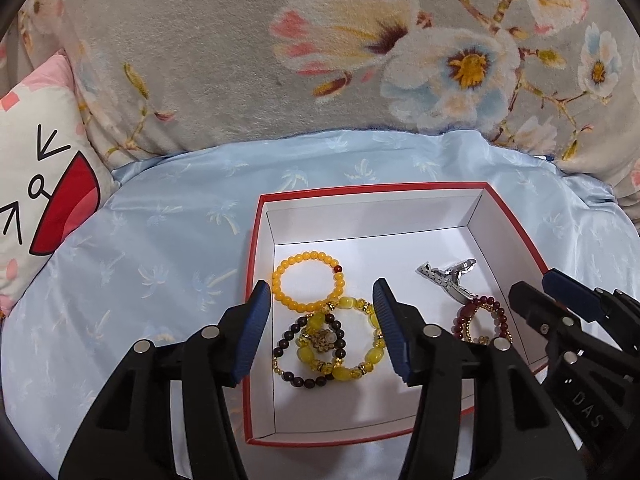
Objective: Organize jewelry
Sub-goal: 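Open the left tool to drop the flower charm while the right tool drops the ring, then move both open tools back toward the gold bangle and garnet bracelet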
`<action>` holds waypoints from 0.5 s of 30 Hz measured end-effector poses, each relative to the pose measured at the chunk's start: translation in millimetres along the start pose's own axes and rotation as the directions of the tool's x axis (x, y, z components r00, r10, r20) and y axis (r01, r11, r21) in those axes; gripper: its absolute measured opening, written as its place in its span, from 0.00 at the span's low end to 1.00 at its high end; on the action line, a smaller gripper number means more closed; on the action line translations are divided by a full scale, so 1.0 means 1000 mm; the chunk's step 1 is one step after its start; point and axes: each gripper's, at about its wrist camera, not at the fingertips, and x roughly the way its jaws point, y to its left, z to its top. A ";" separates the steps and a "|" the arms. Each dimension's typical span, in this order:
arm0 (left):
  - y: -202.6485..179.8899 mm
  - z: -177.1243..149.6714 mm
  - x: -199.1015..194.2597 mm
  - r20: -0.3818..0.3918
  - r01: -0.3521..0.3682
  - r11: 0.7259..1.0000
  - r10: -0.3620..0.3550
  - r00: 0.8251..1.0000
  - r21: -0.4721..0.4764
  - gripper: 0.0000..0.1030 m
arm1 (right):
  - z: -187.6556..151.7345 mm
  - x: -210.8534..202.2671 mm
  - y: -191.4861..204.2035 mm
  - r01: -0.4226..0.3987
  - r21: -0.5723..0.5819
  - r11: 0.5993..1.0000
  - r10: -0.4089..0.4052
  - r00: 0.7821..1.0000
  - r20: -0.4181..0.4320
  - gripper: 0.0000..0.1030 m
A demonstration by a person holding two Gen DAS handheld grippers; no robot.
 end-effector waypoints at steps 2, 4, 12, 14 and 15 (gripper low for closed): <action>0.000 -0.003 -0.004 0.003 -0.002 1.000 0.002 1.000 0.005 0.49 | -0.003 -0.006 -0.001 -0.003 0.001 1.000 0.003 1.000 0.003 0.38; 0.002 -0.006 -0.009 0.003 -0.006 1.000 0.006 1.000 0.003 0.49 | -0.008 -0.011 -0.001 -0.006 0.000 1.000 0.006 1.000 0.005 0.38; 0.002 -0.028 -0.034 0.000 -0.007 1.000 0.007 1.000 0.010 0.49 | -0.037 -0.034 0.004 -0.024 -0.004 1.000 0.024 1.000 -0.010 0.38; 0.001 -0.035 -0.041 -0.001 -0.001 1.000 0.001 1.000 0.019 0.50 | -0.048 -0.041 0.006 -0.026 -0.009 1.000 0.026 1.000 -0.018 0.38; 0.000 -0.040 -0.044 -0.002 -0.001 1.000 0.001 1.000 0.024 0.50 | -0.055 -0.044 0.007 -0.027 -0.012 1.000 0.027 0.999 -0.021 0.38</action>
